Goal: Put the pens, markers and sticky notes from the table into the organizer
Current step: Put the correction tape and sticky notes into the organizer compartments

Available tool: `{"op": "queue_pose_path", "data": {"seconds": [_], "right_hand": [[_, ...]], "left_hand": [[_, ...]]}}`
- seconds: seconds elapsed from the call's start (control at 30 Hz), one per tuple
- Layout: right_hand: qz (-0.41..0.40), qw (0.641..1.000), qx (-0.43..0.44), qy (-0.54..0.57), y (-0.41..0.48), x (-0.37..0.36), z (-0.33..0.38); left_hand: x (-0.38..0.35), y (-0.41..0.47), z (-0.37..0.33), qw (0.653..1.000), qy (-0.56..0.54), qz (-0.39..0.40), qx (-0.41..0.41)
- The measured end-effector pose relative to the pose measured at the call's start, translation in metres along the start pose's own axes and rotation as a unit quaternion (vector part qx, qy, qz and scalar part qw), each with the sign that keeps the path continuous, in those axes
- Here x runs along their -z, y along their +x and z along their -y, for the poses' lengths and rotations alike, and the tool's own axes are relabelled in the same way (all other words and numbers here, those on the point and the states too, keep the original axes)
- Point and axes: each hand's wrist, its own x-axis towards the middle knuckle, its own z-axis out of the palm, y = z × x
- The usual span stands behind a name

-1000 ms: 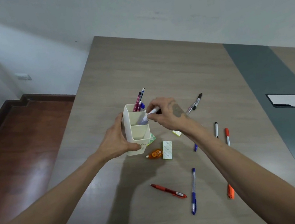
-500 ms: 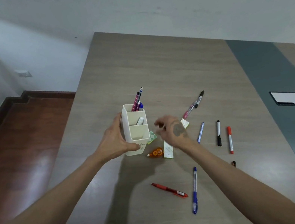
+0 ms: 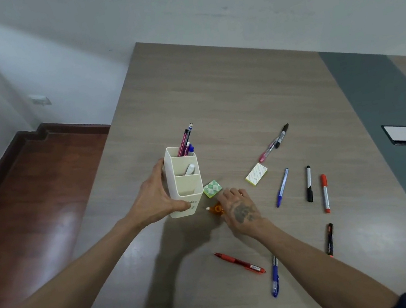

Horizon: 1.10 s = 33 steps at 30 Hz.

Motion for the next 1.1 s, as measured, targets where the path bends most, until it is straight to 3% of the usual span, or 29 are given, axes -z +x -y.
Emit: {"op": "queue_pose_path", "data": {"seconds": [0.1, 0.17, 0.23, 0.33, 0.53, 0.63, 0.7, 0.77, 0.87, 0.93, 1.0, 1.1], "right_hand": [[-0.106, 0.977, -0.046, 0.18, 0.007, 0.031, -0.002], [-0.215, 0.931, -0.068, 0.287, 0.016, 0.063, -0.006], [-0.269, 0.897, -0.069, 0.345, 0.023, 0.102, -0.008], [-0.265, 0.885, -0.027, 0.383, 0.037, 0.147, 0.002], [-0.17, 0.931, 0.07, 0.314, 0.061, 0.153, 0.028], [-0.224, 0.919, 0.059, 0.319, 0.061, 0.146, 0.023], [-0.265, 0.906, -0.011, 0.331, 0.057, 0.131, 0.008], [-0.226, 0.911, -0.119, 0.323, 0.046, 0.107, -0.016], [0.026, 0.953, -0.203, 0.225, 0.019, 0.052, -0.044], [0.124, 0.945, -0.228, 0.199, 0.001, 0.024, -0.051], [0.132, 0.938, -0.247, 0.204, -0.01, 0.008, -0.051], [0.075, 0.926, -0.304, 0.211, -0.016, 0.0, -0.045]], "left_hand": [[0.003, -0.001, 0.001, 1.0, -0.006, -0.005, -0.002], [0.004, 0.0, 0.0, 1.0, -0.008, -0.007, -0.004], [0.004, 0.003, -0.003, 1.0, -0.009, -0.004, -0.008], [-0.001, 0.009, -0.008, 1.0, -0.005, 0.004, -0.016], [-0.008, 0.012, -0.013, 1.0, -0.017, 0.002, -0.022], [-0.008, 0.012, -0.01, 0.999, -0.024, -0.005, -0.02], [-0.006, 0.012, -0.007, 0.999, -0.026, -0.003, -0.019], [-0.005, 0.013, -0.006, 0.999, -0.028, -0.002, -0.017], [-0.006, 0.015, -0.003, 1.0, -0.025, -0.002, -0.015], [-0.008, 0.016, -0.002, 1.0, -0.022, 0.001, -0.013], [-0.01, 0.017, -0.002, 1.0, -0.024, 0.0, -0.013], [-0.013, 0.02, -0.005, 0.999, -0.031, 0.0, -0.01]]}}
